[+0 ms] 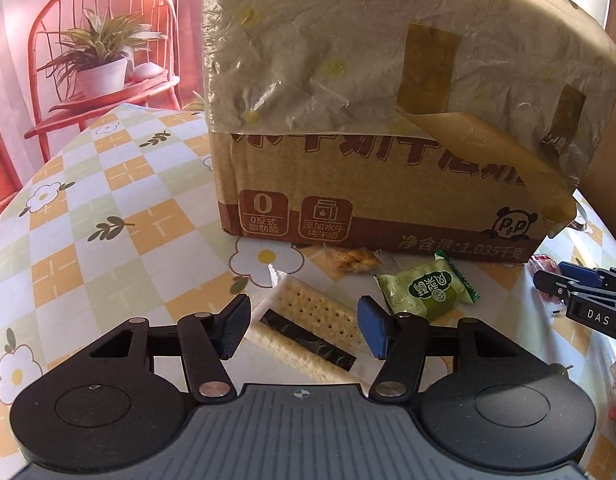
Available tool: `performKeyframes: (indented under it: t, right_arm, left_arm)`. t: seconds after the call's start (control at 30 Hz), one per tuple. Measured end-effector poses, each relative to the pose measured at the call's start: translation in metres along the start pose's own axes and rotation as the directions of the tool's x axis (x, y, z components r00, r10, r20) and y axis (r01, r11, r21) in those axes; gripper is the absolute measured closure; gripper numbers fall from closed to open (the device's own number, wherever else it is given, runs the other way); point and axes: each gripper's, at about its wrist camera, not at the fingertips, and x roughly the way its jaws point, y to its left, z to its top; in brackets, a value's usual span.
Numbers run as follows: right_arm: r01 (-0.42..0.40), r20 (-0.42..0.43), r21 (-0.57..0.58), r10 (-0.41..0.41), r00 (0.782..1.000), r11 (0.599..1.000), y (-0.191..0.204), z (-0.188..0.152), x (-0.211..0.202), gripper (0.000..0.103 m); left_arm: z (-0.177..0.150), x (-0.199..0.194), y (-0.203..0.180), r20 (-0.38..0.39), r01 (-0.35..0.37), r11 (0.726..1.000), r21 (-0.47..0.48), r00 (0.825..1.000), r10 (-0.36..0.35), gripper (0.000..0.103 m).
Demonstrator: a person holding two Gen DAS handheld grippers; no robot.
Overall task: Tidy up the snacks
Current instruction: 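Grasp the red meat packet with the right tool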
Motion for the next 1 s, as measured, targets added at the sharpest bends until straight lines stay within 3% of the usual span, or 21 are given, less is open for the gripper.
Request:
performKeyframes:
  t: [0.17, 0.3, 0.5, 0.63, 0.73, 1.0]
  right_arm:
    - [-0.004, 0.006, -0.002, 0.004, 1.0, 1.0, 0.001, -0.002, 0.0, 0.06]
    - [-0.006, 0.006, -0.003, 0.006, 1.0, 1.0, -0.001, -0.002, 0.001, 0.06]
    - [-0.009, 0.009, -0.002, 0.009, 1.0, 1.0, -0.001, -0.003, 0.0, 0.06]
    - [-0.012, 0.01, 0.002, 0.012, 1.0, 1.0, -0.002, -0.002, 0.0, 0.06]
    - [-0.016, 0.011, 0.005, 0.016, 1.0, 1.0, -0.003, -0.002, 0.0, 0.06]
    - [-0.022, 0.015, 0.013, 0.021, 1.0, 1.0, -0.002, -0.003, -0.001, 0.06]
  left_arm:
    - [0.004, 0.013, -0.013, -0.004, -0.031, 0.999, 0.041, 0.999, 0.032, 0.041]
    - [0.0, 0.018, -0.024, 0.0, -0.091, 0.988, 0.128, 0.996, 0.092, 0.039]
    - [-0.006, 0.009, -0.002, -0.025, -0.09, 0.994, 0.059, 0.995, 0.092, 0.036]
    - [-0.008, 0.009, 0.02, -0.076, -0.106, 0.994, -0.036, 0.992, 0.103, 0.027]
    - [-0.006, 0.005, 0.033, -0.092, -0.106, 0.99, -0.097, 0.991, 0.097, 0.027]
    - [-0.002, 0.017, 0.046, -0.098, -0.154, 0.984, -0.091, 0.985, 0.145, 0.027]
